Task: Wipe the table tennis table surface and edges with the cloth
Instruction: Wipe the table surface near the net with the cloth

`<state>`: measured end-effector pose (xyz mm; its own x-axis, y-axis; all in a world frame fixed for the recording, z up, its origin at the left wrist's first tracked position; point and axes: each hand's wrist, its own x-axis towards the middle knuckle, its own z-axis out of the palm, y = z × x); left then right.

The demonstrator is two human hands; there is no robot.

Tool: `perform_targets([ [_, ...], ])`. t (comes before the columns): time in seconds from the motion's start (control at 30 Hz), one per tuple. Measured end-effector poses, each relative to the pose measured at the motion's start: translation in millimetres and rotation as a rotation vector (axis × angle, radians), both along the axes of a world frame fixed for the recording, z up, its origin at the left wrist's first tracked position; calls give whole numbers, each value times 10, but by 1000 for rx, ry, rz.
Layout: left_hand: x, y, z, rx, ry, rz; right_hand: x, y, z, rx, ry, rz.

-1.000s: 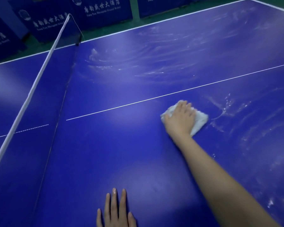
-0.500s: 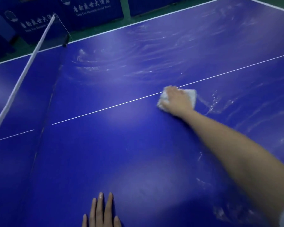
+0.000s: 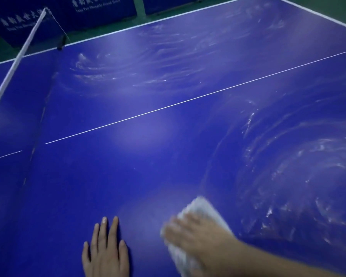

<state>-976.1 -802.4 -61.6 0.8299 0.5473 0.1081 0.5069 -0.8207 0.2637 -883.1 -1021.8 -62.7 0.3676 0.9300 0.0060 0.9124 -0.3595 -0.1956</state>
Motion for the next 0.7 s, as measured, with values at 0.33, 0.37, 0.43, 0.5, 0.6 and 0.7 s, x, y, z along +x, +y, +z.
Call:
perform_targets([
  [0.33,-86,-46,128,-1,103,-24,1627,-549,274,67,-20,-755],
  [0.37,-89,-45,128,-9,121,-27,1852,-614,251,29,-16,-907],
  [0.43,-97,-41,126,-28,155,-31,2048,-575,187,-5,11,-1134],
  [0.5,-111,-37,120,-40,177,-33,1904,-240,167,-2,-14,-1143],
  [0.6,-105,-32,121,-37,178,-25,1283,507,135,92,-6,-819],
  [0.7,-88,-41,119,-9,172,-12,672,1194,103,99,91,-521],
])
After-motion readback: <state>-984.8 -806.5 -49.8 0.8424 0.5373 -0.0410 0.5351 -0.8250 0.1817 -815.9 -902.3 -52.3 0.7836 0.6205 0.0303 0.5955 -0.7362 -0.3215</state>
